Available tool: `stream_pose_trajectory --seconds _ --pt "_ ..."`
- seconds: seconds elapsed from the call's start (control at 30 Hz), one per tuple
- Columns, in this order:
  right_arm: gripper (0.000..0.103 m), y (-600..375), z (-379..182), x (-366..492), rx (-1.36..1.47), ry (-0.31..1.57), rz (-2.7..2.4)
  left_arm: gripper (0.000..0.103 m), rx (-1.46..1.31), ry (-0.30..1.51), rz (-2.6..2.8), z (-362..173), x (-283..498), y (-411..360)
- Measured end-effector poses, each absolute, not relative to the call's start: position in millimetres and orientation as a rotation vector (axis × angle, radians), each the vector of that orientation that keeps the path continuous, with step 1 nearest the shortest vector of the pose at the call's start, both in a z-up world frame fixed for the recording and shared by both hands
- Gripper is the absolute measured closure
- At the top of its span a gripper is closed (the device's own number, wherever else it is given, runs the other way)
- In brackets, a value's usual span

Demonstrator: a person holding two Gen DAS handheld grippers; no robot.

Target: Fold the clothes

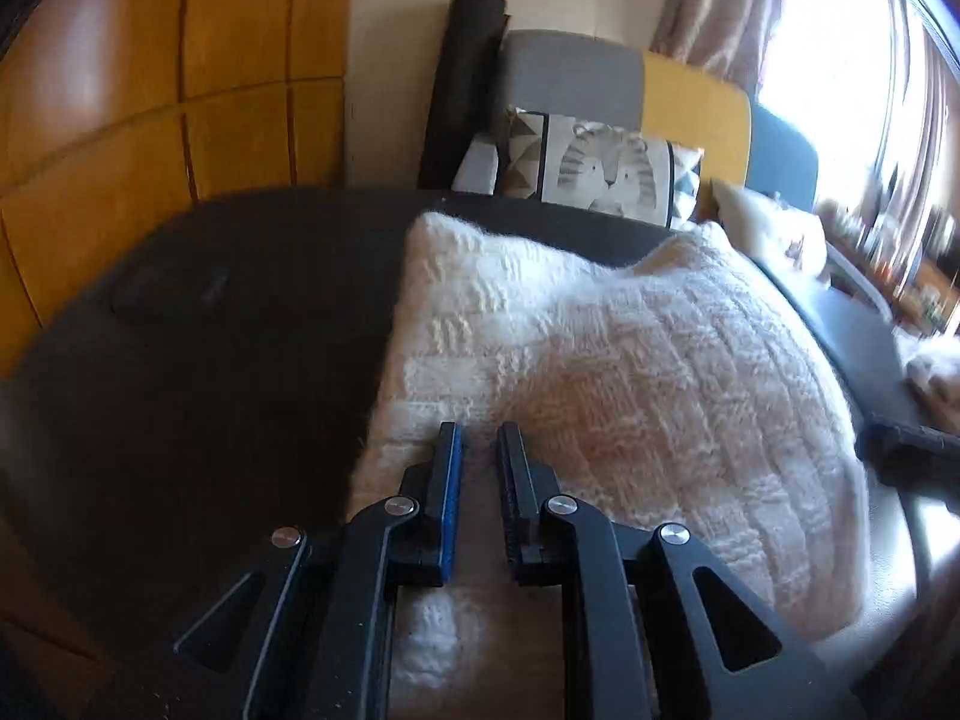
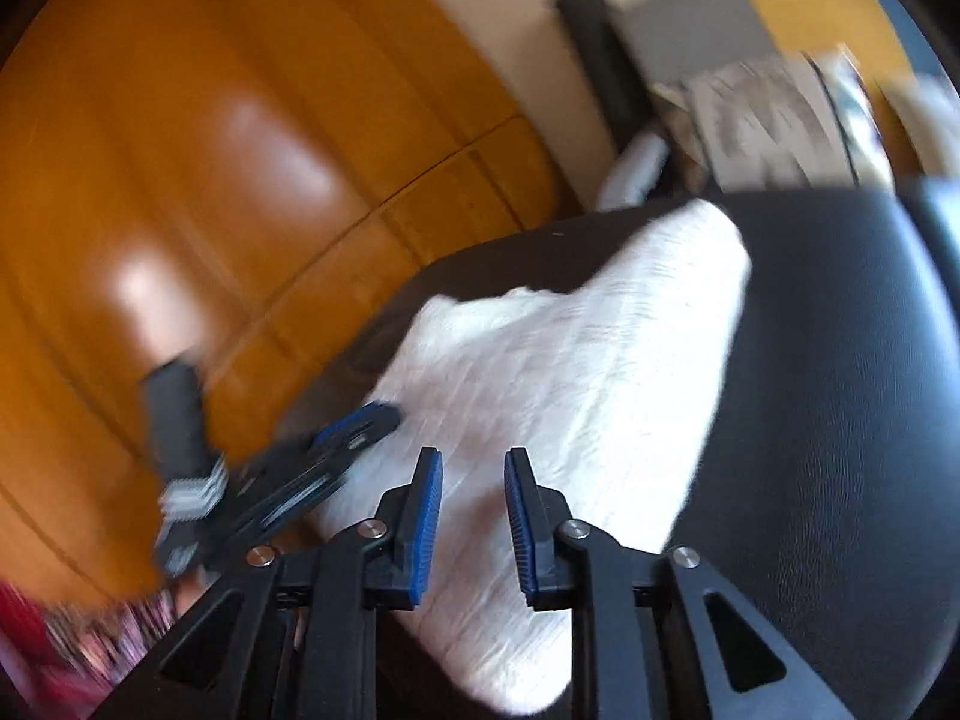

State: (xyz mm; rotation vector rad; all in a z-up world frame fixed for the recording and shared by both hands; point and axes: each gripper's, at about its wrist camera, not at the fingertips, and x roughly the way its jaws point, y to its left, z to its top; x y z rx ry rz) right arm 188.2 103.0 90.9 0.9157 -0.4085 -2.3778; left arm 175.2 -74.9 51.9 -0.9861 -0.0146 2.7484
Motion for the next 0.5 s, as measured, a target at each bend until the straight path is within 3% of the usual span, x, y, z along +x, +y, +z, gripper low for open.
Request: stream_pose_trajectory --seconds 0.13,0.2,0.3,0.5 --pt "0.082 61.8 71.9 194.6 0.99 -0.094 -2.364 0.089 -0.898 0.063 2.77 40.9 185.8 -74.3" --pt "0.082 54.7 49.5 191.2 1.065 -0.027 -2.348 0.089 -0.886 0.106 2.777 40.1 184.1 -71.1" --pt "0.086 60.2 42.5 187.2 1.081 -0.041 -2.329 0.089 -0.859 0.181 2.777 40.3 182.6 -68.0" --pt "0.088 83.6 47.6 188.3 1.097 -0.245 -2.292 0.089 -0.784 0.12 2.811 70.5 193.4 -73.9"
